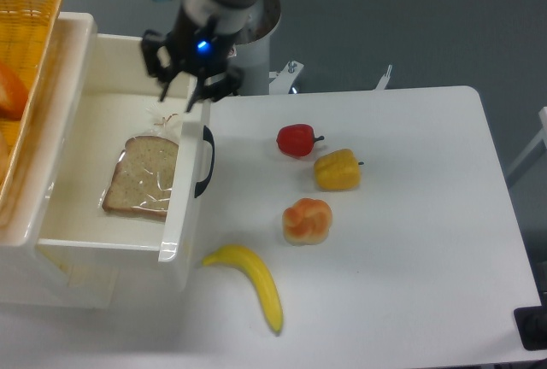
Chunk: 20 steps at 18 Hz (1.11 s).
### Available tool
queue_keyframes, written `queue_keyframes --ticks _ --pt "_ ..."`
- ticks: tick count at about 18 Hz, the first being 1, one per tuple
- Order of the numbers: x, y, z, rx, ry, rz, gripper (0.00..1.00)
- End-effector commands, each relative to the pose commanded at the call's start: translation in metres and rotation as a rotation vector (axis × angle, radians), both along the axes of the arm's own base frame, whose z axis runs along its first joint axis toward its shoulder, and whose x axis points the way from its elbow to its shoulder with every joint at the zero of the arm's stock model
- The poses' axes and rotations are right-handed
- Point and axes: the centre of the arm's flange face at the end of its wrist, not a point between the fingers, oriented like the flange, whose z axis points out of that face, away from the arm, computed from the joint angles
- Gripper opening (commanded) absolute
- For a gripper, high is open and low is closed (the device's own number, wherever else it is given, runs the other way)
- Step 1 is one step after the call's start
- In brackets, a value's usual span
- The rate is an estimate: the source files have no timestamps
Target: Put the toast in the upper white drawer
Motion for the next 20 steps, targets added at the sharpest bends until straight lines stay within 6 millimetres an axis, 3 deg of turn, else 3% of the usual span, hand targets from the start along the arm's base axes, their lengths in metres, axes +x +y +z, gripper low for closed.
queue_keyframes --ticks 2,10,13,16,20 --pt "-0.011 -0.001 0.000 -0.001 0.051 0.016 1.00" --pt "-0.061 -0.013 -0.018 -0.089 0.199 0.061 1.00" --pt "-0.073 -0.013 -0.025 -0.119 0.276 -0.056 1.00" --pt "-0.088 -0.015 -0.045 -0.199 0.327 -0.222 1.00" --pt "-0.100 -0.014 -0.064 -0.272 0.331 -0.255 1.00"
